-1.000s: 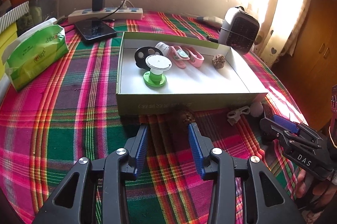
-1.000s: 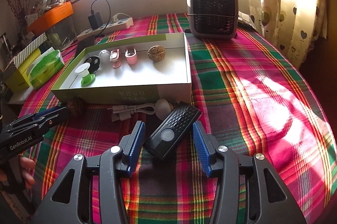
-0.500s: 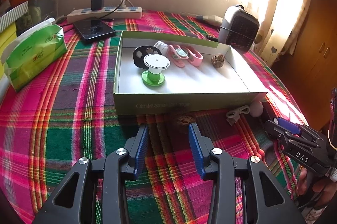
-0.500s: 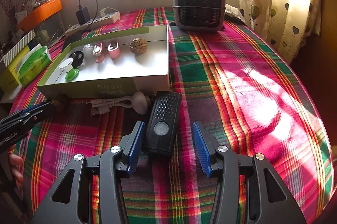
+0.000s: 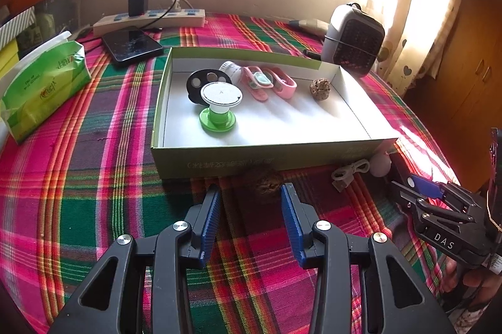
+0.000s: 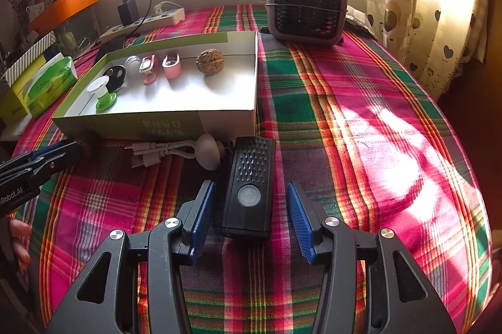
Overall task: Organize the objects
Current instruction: 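Move the right gripper to the black remote while the left withdraws from the box, then close the right gripper on the black remote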
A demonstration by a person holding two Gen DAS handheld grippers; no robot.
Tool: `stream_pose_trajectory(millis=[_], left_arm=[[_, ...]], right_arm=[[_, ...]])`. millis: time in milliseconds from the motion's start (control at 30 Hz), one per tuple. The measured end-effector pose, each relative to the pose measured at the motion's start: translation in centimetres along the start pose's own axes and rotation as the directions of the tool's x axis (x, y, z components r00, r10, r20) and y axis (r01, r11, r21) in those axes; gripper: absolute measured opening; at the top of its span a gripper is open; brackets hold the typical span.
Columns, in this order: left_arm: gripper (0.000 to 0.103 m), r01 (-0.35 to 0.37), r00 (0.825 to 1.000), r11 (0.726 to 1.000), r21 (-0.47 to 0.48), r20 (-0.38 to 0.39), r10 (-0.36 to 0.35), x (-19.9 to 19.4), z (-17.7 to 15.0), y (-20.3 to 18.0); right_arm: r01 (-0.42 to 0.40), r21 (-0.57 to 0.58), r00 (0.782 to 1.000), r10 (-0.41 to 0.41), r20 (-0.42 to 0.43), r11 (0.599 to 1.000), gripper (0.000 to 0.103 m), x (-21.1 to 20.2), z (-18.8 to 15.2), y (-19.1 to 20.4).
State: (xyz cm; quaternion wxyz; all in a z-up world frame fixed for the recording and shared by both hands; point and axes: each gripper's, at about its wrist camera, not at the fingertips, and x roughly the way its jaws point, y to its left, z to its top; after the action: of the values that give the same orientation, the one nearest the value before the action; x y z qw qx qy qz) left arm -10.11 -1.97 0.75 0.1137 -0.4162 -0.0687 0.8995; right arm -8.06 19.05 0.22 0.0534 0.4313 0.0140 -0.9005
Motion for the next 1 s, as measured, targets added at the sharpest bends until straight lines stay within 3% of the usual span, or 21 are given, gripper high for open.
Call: stream_pose_trajectory(millis=[400,700,833,1000], left_arm=[[0.037,-0.022,1.000,1.000,0.016,-0.019,0.022,0.91,0.43,-0.74],[0.037,-0.021,1.000,1.000,0.003,-0.018,0.021,0.98,0.45,-0.70],[0.029,-0.016,1.000,1.000,-0.008,-0.019,0.016,1.02,0.58,-0.51],[0.029,-0.016,1.000,1.000,-0.013,-0.020,0.015,1.04,0.68,-0.44]], right_arm=[[-0.017,0.016,1.000,0.017,0.003,1.000,0.048,0.03,0.20,-0.38],[-0.010,0.021,1.000,0.010,0.006,1.000,0.040,-0.03,0.19,-0.52],[-0.013,0.023,1.000,0.013,0.007,1.000,0.033,-0.04,0.15,-0.54],[-0.016,0.020,1.000,0.016,0.008,1.000,0.031,-0.02,0.11,-0.54]])
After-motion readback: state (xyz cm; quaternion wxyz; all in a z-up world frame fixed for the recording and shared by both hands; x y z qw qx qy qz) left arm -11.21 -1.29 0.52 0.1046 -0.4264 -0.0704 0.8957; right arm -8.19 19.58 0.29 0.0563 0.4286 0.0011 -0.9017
